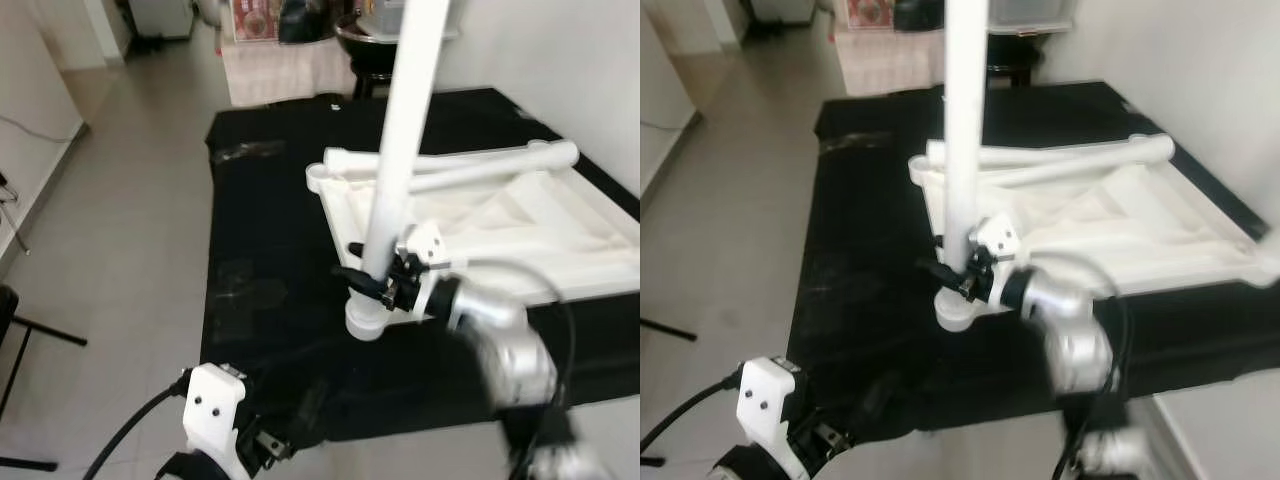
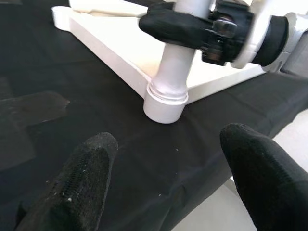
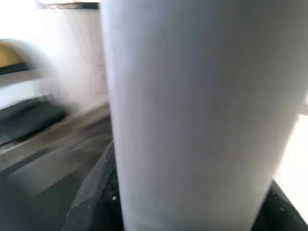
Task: Building children table
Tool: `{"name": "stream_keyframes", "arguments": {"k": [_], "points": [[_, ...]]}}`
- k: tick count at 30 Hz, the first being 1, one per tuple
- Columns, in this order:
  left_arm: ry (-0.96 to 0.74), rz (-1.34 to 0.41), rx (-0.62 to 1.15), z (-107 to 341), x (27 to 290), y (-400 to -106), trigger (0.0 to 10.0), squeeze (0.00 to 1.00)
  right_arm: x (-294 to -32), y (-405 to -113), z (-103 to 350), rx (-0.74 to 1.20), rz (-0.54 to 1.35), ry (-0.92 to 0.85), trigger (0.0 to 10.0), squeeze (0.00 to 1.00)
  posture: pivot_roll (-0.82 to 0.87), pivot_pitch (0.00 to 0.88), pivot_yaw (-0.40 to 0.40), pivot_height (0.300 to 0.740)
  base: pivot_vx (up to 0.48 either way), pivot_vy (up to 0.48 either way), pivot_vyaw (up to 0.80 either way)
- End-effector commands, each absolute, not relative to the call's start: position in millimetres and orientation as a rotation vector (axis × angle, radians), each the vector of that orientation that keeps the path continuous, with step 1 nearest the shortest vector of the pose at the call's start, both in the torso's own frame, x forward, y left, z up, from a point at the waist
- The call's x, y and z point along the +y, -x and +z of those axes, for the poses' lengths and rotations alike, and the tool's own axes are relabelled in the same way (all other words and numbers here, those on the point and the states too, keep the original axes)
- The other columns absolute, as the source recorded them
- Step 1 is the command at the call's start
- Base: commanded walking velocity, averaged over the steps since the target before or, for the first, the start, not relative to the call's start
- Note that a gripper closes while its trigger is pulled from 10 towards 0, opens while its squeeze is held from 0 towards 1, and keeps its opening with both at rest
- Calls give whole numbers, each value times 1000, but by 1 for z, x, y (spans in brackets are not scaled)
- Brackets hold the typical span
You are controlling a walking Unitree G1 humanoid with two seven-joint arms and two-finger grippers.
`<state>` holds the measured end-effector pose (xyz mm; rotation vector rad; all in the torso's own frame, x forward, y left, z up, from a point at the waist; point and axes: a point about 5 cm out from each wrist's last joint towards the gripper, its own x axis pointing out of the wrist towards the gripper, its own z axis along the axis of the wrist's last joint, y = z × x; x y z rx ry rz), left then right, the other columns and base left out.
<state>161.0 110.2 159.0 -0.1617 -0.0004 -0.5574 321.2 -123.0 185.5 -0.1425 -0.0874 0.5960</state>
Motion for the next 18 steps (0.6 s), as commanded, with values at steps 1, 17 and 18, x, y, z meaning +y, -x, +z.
{"name": "stream_keyframes", "arguments": {"k": [1,17,18], "points": [[164,-561,30,153,111,-161,10000,0,-169,-323,169,37,219,226,0,0,12,165,2,740,0,0,0],[157,-543,21,149,113,-169,10000,0,-58,-294,172,75,594,17,10000,1000,34,114,-9,740,0,0,0],[157,-542,19,149,113,-169,10000,0,-51,-293,179,54,706,-7,10000,1000,33,118,-10,740,0,0,0]]}}
